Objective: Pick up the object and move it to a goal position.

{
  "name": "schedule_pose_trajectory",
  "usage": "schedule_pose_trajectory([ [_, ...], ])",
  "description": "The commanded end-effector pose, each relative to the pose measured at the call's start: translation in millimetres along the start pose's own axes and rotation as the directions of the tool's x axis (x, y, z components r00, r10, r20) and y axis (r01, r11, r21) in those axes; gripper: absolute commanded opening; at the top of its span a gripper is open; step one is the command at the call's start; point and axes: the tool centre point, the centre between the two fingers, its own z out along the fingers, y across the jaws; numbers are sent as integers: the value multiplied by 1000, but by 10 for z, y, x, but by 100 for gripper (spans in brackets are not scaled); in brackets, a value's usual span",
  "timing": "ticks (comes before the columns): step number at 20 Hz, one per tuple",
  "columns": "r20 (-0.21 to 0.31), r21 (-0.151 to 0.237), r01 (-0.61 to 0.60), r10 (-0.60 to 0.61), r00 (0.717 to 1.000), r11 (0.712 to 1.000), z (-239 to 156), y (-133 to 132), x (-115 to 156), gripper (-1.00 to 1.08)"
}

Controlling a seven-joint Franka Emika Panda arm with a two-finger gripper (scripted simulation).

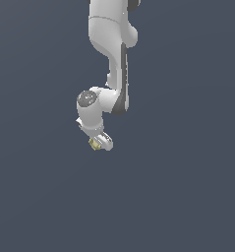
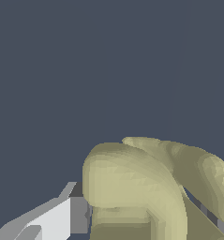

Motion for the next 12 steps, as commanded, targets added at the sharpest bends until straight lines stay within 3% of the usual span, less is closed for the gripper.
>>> schedule_pose_trajectory([
  [1,0,0,0,0,1000,1000,-31,-17,-14,-100],
  [12,0,1,0,0,1000,1000,-570,-261,-265,-100],
])
